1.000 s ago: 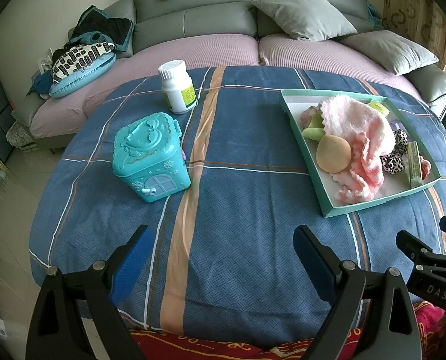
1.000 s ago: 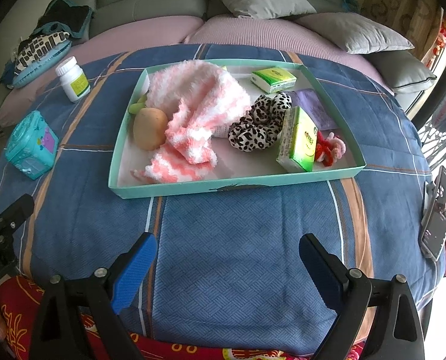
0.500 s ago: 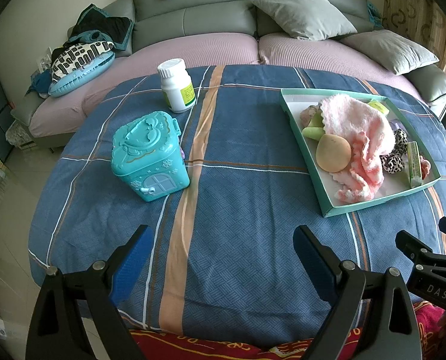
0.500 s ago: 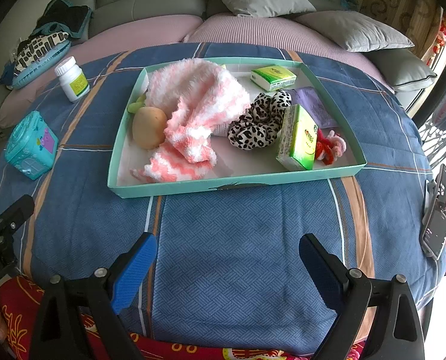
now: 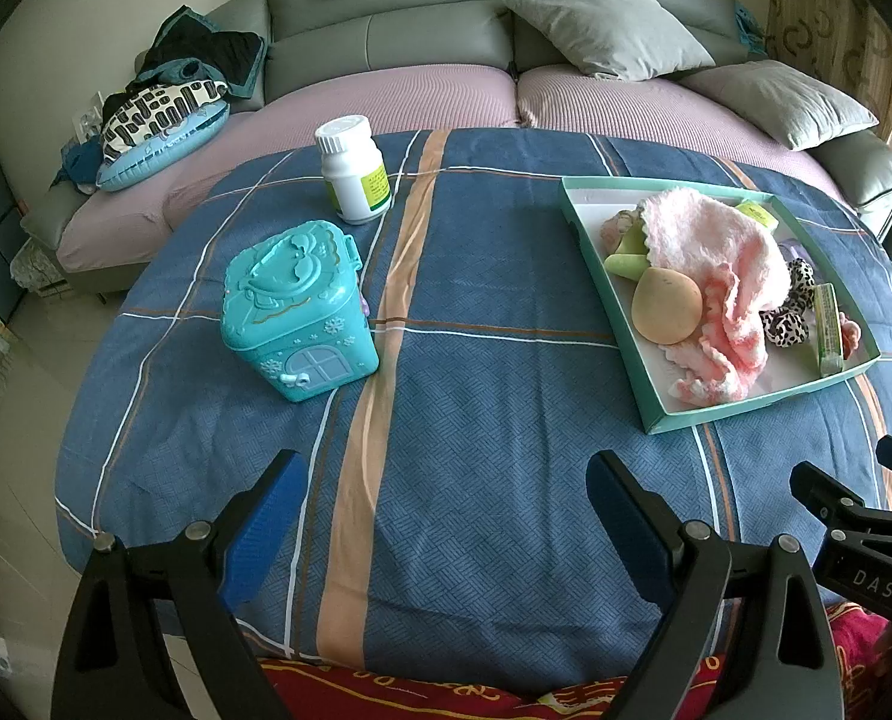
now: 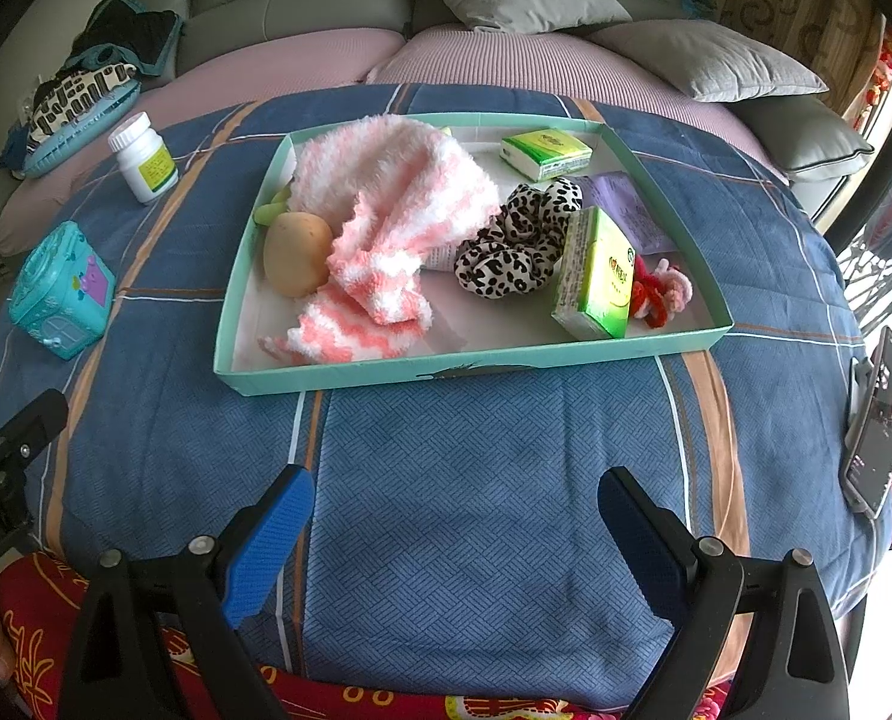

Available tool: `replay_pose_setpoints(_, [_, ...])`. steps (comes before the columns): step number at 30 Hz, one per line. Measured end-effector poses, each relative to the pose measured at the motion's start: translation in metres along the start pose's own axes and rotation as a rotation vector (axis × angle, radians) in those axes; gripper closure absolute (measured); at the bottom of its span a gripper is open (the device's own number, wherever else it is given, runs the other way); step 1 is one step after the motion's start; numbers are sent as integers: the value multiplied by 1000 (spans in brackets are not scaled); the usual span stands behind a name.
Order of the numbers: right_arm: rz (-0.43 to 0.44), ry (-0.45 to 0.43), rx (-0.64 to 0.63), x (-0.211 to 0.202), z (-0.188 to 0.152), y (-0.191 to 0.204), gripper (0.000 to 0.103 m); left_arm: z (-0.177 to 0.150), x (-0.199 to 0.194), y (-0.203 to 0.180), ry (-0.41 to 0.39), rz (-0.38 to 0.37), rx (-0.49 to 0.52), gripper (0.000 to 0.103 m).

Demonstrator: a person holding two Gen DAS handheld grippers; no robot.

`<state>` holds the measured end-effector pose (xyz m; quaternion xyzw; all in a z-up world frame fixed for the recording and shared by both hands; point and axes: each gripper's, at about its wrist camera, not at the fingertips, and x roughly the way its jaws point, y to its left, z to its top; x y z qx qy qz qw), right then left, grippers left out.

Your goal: Organize soft objects

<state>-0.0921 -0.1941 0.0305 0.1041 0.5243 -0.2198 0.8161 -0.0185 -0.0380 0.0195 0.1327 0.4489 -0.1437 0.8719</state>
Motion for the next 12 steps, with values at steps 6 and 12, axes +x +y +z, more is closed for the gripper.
replay_pose_setpoints(6, [2, 2, 1, 1, -1, 0, 6, 1, -1, 1, -4, -1, 0, 9])
replay_pose_setpoints(12, [3, 4, 2, 2, -1, -1, 6, 1, 0, 1, -2, -1, 0, 9])
